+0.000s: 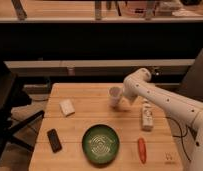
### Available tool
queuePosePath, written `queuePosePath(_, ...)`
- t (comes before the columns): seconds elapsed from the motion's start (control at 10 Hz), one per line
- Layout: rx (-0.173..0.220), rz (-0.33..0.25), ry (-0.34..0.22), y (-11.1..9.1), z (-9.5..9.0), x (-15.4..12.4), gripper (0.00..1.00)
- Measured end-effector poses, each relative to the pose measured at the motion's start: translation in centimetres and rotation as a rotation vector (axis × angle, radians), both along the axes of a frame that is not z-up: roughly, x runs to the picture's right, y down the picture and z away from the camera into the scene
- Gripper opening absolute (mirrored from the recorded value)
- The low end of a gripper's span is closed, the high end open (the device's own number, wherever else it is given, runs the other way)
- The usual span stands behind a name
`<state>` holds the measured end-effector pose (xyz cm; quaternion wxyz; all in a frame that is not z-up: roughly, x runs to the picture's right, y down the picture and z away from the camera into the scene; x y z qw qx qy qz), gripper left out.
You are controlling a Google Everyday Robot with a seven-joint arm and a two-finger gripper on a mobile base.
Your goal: Pick up the ceramic cup
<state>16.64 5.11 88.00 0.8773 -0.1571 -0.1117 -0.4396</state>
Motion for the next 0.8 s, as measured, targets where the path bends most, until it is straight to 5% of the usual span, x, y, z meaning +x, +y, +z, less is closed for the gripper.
queuePosePath(0.5, 0.003, -0.035, -0.007, -1.7, -1.8, -0.4, 0.09)
queuePosePath(0.8, 0.006, -0.049, -0.007, -2.2, -2.4, 0.0, 0.0)
